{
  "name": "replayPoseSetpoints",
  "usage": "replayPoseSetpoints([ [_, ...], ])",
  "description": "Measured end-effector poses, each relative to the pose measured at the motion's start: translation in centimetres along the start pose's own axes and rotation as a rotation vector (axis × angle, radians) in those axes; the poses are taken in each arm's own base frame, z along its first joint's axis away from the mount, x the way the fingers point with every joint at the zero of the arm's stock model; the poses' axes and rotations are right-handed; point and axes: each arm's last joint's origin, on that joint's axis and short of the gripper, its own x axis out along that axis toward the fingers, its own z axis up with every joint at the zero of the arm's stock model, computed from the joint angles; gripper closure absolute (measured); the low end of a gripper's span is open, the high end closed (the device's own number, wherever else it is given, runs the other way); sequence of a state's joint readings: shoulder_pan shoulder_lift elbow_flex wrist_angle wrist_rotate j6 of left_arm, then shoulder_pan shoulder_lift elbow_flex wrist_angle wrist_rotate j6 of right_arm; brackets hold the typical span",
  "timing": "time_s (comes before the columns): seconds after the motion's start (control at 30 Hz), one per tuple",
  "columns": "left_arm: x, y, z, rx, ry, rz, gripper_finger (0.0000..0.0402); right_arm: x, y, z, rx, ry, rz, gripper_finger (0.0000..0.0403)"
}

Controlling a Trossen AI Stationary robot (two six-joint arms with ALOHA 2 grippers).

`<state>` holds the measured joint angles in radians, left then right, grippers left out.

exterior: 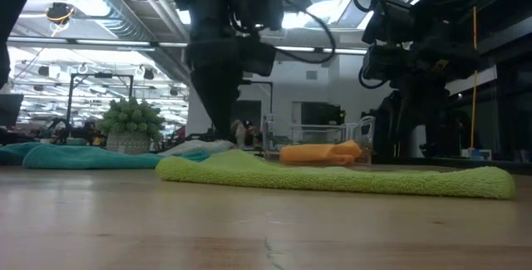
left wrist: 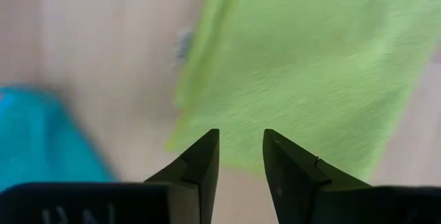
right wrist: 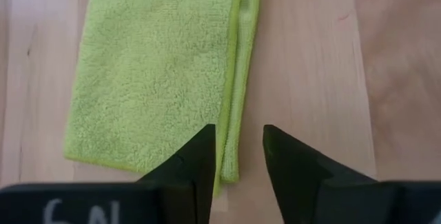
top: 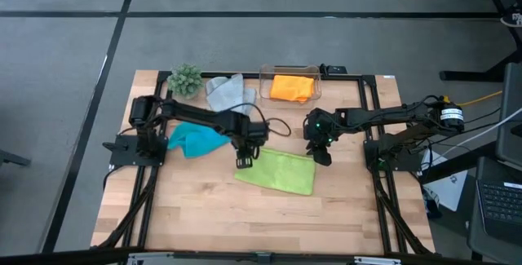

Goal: Fold microfiber towels
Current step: Fold the green microfiber cloth

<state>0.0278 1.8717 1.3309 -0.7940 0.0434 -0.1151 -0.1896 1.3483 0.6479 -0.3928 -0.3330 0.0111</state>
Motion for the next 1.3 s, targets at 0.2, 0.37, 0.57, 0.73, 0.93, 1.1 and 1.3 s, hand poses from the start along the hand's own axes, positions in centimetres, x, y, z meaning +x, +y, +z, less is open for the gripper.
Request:
replayPoseSetpoints([
  [0.2, 1.7, -3.0, -0.4, 0.067, -0.116, -0.043, 0.0298, 0.1, 0.4, 0.0, -0.009, 0.006, 0.008, 0.0279],
  [0.37, 2.9, -4.7, -1.6, 0.044, -0.119, -0.065, 0.0298, 0.2, 0.5, 0.0, -0.015, 0.006, 0.011, 0.0279],
  [0.57, 4.5, -5.5, -3.8, 0.054, -0.071, -0.049, 0.0298, 0.2, 0.5, 0.3, -0.027, -0.031, 0.011, 0.0279],
  [0.73, 4.7, -4.9, -4.7, 0.049, -0.019, 0.028, 0.0298, 0.2, 0.5, 0.3, -0.026, -0.029, 0.011, 0.0279],
  [0.93, 4.8, -3.5, -4.5, 0.068, -0.030, 0.164, 0.0298, 0.2, 0.5, 0.3, -0.083, -0.029, 0.013, 0.0279],
  [1.1, 4.2, -3.1, -3.4, 0.029, -0.106, 0.239, 0.0298, 0.2, 0.8, 0.3, -0.165, -0.026, 0.024, 0.0279],
  [1.3, 0.3, -5.5, -1.2, 0.048, -0.226, 0.232, 0.0298, 0.6, 2.0, 0.4, -0.245, -0.037, 0.048, 0.0279],
])
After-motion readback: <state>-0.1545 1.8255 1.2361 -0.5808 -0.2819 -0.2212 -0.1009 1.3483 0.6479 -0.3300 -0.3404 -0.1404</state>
